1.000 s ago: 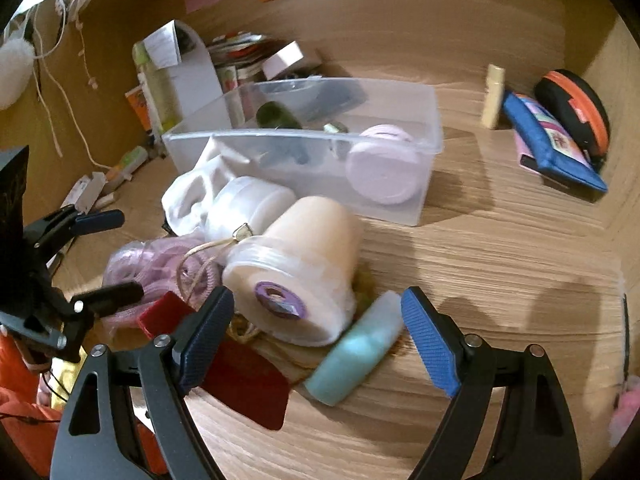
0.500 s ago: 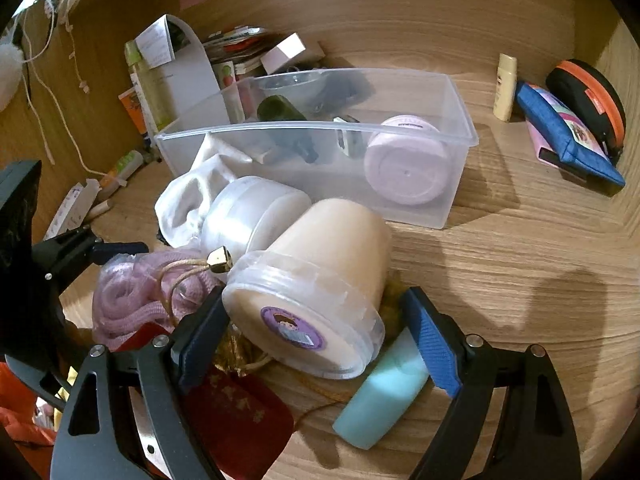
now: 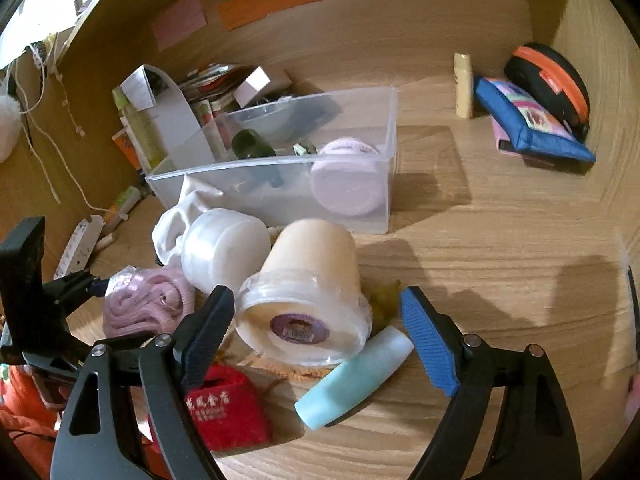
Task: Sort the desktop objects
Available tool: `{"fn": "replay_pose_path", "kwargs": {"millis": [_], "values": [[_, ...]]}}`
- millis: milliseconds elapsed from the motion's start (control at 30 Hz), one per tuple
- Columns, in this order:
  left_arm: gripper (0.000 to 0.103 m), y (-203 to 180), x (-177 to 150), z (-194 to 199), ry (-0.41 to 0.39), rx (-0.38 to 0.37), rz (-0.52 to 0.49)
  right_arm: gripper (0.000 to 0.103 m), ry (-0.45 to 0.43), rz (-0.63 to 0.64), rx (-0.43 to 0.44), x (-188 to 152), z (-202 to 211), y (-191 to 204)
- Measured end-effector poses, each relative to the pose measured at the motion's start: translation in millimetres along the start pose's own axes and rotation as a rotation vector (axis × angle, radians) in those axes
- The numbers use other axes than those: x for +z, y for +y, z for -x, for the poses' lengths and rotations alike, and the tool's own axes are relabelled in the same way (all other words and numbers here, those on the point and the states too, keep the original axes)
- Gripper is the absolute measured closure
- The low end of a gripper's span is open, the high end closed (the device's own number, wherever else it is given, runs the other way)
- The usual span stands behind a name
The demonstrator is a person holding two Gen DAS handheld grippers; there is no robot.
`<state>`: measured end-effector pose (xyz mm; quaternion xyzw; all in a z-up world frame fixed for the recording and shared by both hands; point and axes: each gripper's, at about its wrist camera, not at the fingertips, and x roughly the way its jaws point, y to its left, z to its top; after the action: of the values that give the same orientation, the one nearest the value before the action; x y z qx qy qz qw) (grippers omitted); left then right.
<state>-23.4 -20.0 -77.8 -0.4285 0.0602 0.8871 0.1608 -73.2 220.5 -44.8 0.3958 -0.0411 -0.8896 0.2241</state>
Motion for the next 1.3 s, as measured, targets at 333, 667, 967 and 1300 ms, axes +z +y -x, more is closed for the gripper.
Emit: {"fn": "replay_pose_path", "kwargs": {"millis": [333, 667, 967, 1300], "values": [[0.014, -15.1, 9.9, -15.9, -0.006, -0.040, -0.051, 0.024, 0.000, 0.058, -0.025, -8.1, -15.4, 16.2], [0.035, -17.3, 6.1, -2.2, -0.059, -0.047, -0.031, 0.035, -0.052, 0.061, -0.041, 0.0, 0.2, 13.0], [0.035, -0.6, 12.2, 30.1, -0.161, -0.034, 0.061, 0.035, -0.085, 0.057, -0.037, 11.7, 8.2, 11.9], [0.035, 15.8, 32.4, 49.8, -0.267, -0.002, 0.114, 0.035, -0.149, 0.045, -0.017, 28.4, 26.8, 10.3]]}}
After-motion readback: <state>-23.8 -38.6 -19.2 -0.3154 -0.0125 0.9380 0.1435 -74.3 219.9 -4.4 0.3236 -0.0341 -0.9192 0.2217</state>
